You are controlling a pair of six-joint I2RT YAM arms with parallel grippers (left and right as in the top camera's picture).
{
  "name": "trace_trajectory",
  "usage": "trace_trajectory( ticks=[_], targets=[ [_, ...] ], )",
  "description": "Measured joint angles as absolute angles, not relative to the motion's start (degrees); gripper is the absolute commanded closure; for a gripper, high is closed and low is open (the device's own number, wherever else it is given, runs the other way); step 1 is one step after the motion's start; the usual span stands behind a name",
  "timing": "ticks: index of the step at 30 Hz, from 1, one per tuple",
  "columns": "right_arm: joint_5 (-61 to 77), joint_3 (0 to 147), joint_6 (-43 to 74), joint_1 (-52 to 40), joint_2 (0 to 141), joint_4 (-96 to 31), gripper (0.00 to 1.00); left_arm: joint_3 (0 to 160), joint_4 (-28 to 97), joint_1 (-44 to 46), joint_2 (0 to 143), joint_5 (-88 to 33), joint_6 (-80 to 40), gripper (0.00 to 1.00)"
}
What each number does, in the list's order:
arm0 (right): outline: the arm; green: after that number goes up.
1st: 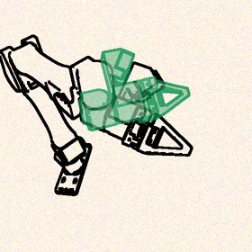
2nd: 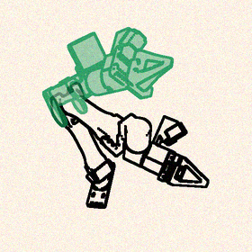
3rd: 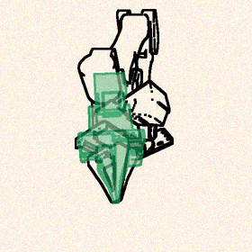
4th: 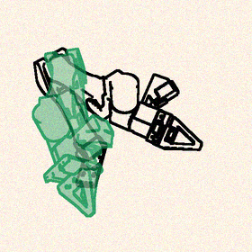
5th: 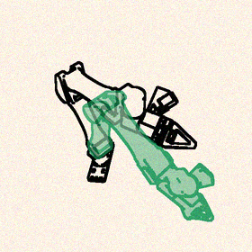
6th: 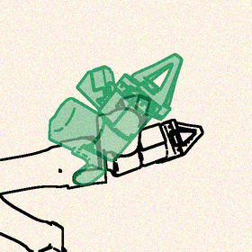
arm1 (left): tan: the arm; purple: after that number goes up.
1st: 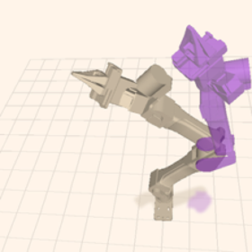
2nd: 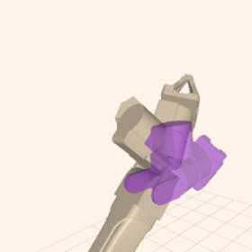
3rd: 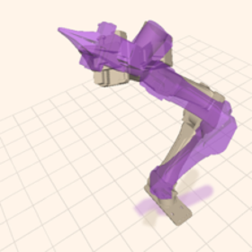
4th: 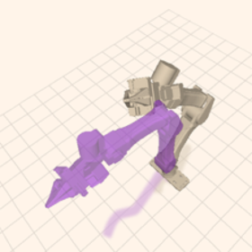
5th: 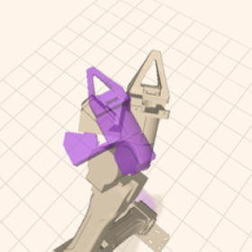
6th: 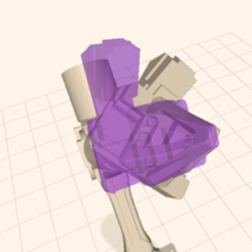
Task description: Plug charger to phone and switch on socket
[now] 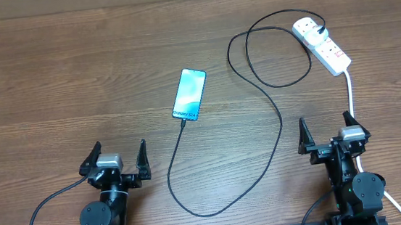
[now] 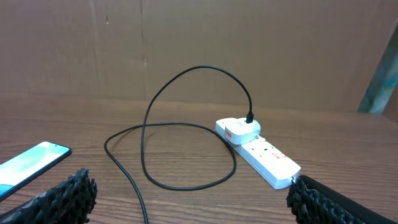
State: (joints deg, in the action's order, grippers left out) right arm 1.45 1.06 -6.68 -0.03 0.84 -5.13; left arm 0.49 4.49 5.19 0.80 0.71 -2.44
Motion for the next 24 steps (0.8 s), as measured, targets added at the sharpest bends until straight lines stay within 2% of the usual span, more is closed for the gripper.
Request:
trace_trajectory(
  ticks=[24],
  targets=[
    [1.4,1.1,-6.7,0.0,0.8,-5.2,0.00,0.5,3.9,2.2,0.8,6.5,-1.5,0.00]
  ],
)
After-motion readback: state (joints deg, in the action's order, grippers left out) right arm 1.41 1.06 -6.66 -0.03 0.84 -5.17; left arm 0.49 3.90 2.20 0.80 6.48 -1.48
